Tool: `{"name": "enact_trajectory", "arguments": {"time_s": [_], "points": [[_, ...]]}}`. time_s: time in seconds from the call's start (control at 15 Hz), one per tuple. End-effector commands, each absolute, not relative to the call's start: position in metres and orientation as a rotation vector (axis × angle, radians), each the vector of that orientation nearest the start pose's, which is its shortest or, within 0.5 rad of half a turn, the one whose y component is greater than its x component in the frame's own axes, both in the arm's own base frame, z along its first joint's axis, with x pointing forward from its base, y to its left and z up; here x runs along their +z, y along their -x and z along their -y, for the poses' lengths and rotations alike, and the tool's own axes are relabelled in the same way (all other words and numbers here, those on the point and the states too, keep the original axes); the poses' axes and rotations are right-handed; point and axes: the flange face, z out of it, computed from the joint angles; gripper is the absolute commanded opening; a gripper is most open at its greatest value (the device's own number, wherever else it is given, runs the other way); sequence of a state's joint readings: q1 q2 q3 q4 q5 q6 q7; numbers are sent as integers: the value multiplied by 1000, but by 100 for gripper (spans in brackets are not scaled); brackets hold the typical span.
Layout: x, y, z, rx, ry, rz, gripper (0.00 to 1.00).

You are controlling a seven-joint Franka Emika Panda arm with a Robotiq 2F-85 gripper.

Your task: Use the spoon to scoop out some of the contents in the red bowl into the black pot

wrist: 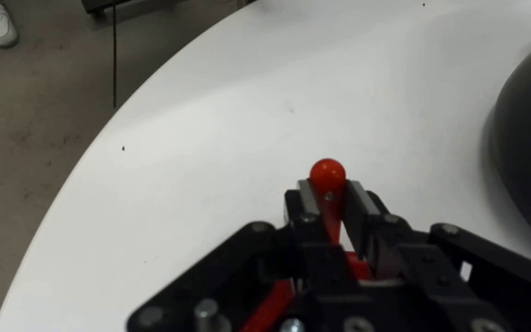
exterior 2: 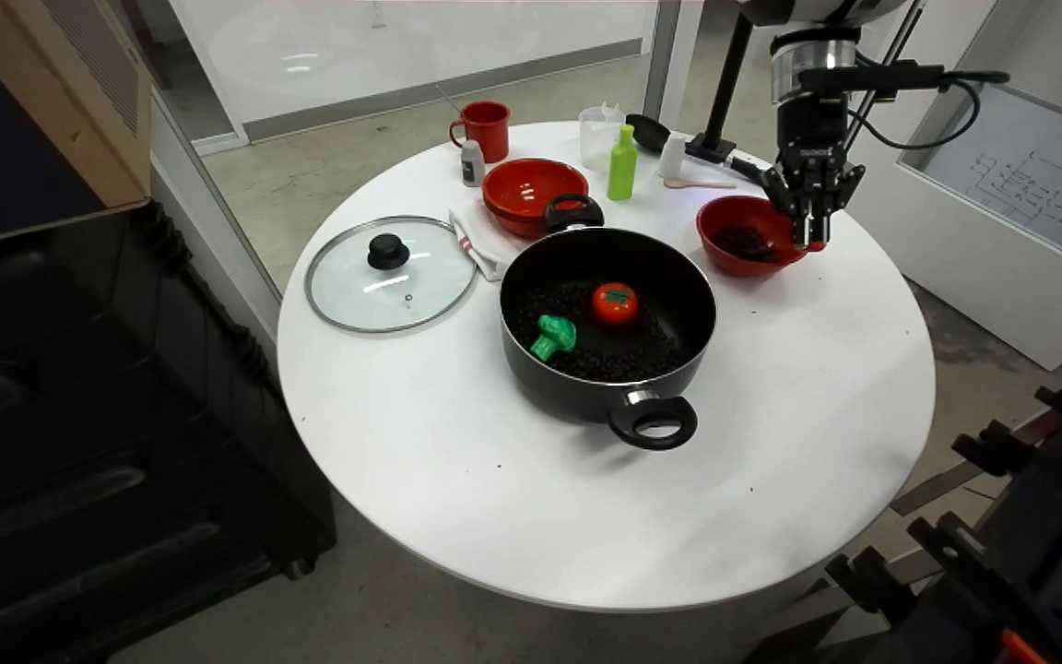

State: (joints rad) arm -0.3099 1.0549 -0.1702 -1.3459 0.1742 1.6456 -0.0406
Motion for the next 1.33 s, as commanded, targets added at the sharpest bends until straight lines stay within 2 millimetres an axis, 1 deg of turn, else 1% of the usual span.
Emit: {"name": "enact_trajectory", "arguments": {"time_s": [0.0, 0.27, 0.53, 0.67, 1.0, 1.27], "points": [[66, -571, 251, 990, 2787, -667, 5], [64, -566, 241, 939, 2884, -644, 5], [60, -553, 229, 886, 2955, -646, 5], [62, -547, 223, 849, 2985, -654, 5], [74, -536, 209, 760, 3009, -642, 5], [89, -532, 205, 692, 3024, -641, 5]]}}
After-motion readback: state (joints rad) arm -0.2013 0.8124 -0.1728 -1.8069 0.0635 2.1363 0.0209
